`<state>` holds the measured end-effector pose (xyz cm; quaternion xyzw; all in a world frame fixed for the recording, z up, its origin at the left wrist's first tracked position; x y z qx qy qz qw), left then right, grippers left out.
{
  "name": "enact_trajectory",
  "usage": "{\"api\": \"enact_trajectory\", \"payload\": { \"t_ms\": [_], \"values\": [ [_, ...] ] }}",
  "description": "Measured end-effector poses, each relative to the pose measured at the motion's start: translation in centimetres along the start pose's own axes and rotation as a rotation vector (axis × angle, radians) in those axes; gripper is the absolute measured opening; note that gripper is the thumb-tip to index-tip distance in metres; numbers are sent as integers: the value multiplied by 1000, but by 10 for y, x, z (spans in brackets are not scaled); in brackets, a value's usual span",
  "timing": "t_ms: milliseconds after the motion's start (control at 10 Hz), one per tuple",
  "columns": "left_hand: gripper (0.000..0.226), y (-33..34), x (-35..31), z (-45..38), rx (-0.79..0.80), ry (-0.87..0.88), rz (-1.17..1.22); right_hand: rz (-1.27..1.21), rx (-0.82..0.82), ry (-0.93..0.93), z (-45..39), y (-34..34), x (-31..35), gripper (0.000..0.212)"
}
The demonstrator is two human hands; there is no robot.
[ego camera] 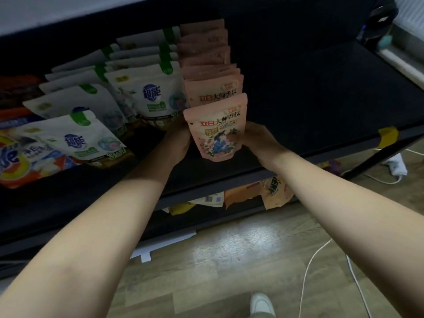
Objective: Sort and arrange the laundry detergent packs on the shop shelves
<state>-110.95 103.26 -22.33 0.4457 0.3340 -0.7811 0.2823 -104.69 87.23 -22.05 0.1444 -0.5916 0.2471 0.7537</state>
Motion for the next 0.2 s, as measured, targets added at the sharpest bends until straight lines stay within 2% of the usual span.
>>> {"api": "enact_trajectory", "payload": {
  "t_ms": [100,200],
  "values": [
    [30,-21,1,17,106,151,75,67,-94,-31,6,-8,5,32],
    [37,-49,24,32,-136,82,141,-48,-294,19,20,-24,0,32]
  ]
}}
Point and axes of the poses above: each hand's wrist, its own z-axis away from the middle knuckle, its own y-axis out of the palm, x = y × z, the point moved 3 cm from there along -z, towards the middle knuckle, and after that the axes turned 14 degrees about -x, right-handed, at the moved point
